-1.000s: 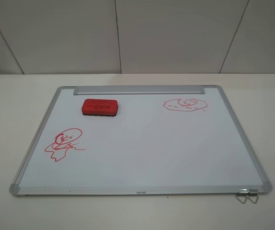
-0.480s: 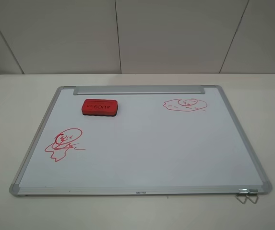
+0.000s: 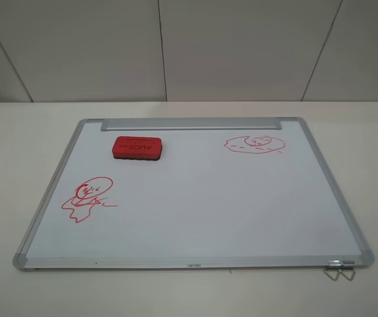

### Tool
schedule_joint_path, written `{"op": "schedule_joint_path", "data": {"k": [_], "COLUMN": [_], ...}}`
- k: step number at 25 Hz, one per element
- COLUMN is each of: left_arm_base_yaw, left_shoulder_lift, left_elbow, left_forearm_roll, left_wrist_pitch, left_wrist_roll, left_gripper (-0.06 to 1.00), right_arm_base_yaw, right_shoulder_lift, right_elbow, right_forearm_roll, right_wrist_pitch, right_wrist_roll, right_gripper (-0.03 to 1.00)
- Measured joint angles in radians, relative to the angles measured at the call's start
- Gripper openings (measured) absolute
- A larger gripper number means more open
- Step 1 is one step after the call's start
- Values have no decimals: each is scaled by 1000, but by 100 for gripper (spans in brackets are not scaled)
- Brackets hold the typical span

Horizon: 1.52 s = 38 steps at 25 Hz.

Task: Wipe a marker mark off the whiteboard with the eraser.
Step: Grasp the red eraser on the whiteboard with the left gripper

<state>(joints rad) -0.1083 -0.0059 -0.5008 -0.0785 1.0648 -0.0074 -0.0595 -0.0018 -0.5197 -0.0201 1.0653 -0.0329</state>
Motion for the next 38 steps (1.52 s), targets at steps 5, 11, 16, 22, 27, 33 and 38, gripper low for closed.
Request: {"op": "schedule_joint_path", "data": {"k": [5, 11, 16, 22, 27, 33, 38], "left_arm_base_yaw": [-4, -4, -4, -4, -4, -4, -8], "left_shoulder_lift": [0, 63, 350, 857, 1284, 1783, 1983], "left_elbow": [0, -33, -93, -296, -557, -990, -1190], "left_forearm_roll": [-35, -76, -90, -118, -147, -151, -162], "left_wrist_pitch": [-6, -53, -107, -105, -93, 14, 45], "left_wrist_roll": [7, 17, 147, 444, 599, 685, 689], "left_gripper": [77, 77, 77, 77, 77, 77, 77], "right_arm_base_yaw": [0, 0, 0, 0, 0, 0, 0], "right_shoulder_lift": [0, 0, 0, 0, 0, 0, 0], "right_elbow": [0, 0, 0, 0, 0, 0, 0], "right_forearm_roll": [0, 0, 0, 0, 0, 0, 0], "right_wrist_pitch": [0, 0, 0, 0, 0, 0, 0], "right_wrist_roll": [0, 0, 0, 0, 0, 0, 0], "right_gripper": [71, 71, 71, 71, 71, 71, 71]}}
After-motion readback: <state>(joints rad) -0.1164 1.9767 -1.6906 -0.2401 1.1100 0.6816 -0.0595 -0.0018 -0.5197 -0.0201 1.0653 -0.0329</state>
